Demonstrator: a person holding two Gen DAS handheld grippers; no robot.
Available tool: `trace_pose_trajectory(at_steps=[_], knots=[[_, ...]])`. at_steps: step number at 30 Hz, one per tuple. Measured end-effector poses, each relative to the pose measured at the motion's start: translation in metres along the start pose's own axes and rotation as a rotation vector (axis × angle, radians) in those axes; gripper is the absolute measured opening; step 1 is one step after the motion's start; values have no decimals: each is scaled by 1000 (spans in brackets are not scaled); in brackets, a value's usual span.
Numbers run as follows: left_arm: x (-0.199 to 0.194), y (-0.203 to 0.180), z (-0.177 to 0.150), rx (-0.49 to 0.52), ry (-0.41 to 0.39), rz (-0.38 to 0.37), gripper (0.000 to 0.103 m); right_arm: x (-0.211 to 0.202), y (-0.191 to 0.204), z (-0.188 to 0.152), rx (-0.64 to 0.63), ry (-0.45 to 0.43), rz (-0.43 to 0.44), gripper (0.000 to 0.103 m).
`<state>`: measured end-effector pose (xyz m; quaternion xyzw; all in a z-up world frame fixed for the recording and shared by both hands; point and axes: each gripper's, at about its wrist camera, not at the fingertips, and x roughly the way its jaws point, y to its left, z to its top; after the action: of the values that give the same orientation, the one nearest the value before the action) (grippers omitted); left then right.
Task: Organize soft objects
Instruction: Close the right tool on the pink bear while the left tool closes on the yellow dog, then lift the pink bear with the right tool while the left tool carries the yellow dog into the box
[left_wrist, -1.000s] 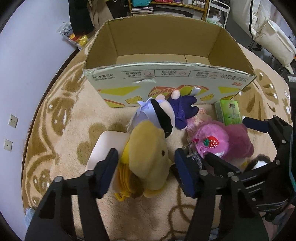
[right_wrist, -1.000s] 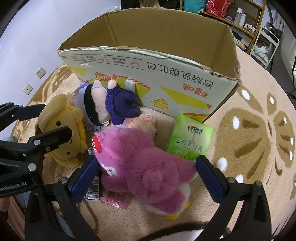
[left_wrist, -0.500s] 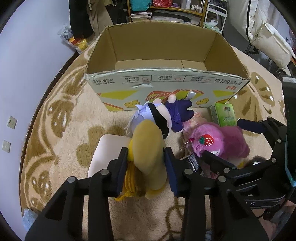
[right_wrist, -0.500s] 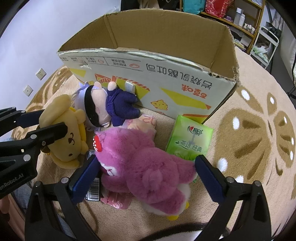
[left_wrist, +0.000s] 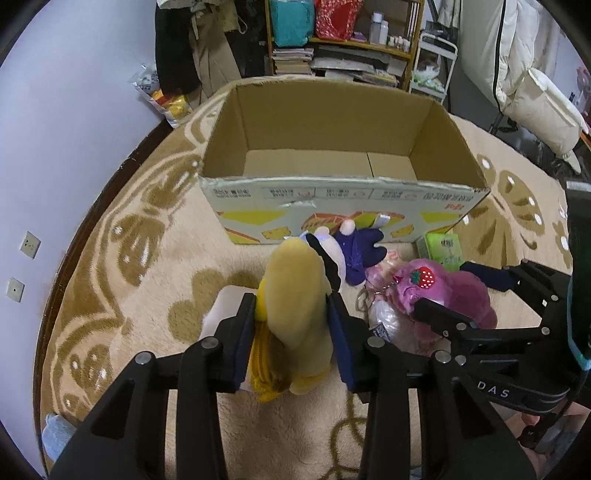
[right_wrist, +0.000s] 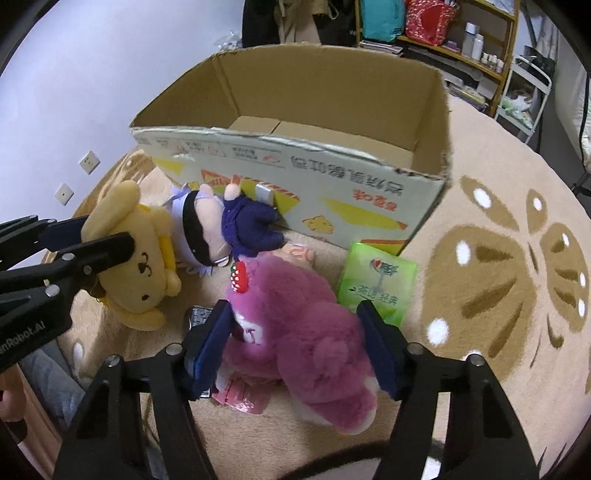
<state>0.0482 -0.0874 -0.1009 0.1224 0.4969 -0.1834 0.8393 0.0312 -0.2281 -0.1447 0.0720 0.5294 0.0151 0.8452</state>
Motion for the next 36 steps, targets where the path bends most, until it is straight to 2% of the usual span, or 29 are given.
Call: trace_pose_trajectory(at_steps=[7,13,22,29,36], knots=[[-14,6,1,-25,-58,19,37,-17,-10,-2,40,-63,9,69],[-35,9,2,-32,-134,32,36,-42,-16,-4,72,-166,13,69],[-67,20,18,-42,-271,94,36,-82,-10,-2,54,-340,17,69],[-69,22,31,-31,-349,123,36,-92,-13,6,73,-395,20,69],[-74,15,43,15,-429,133,37,-105,-19,13,80,-502,30,69]])
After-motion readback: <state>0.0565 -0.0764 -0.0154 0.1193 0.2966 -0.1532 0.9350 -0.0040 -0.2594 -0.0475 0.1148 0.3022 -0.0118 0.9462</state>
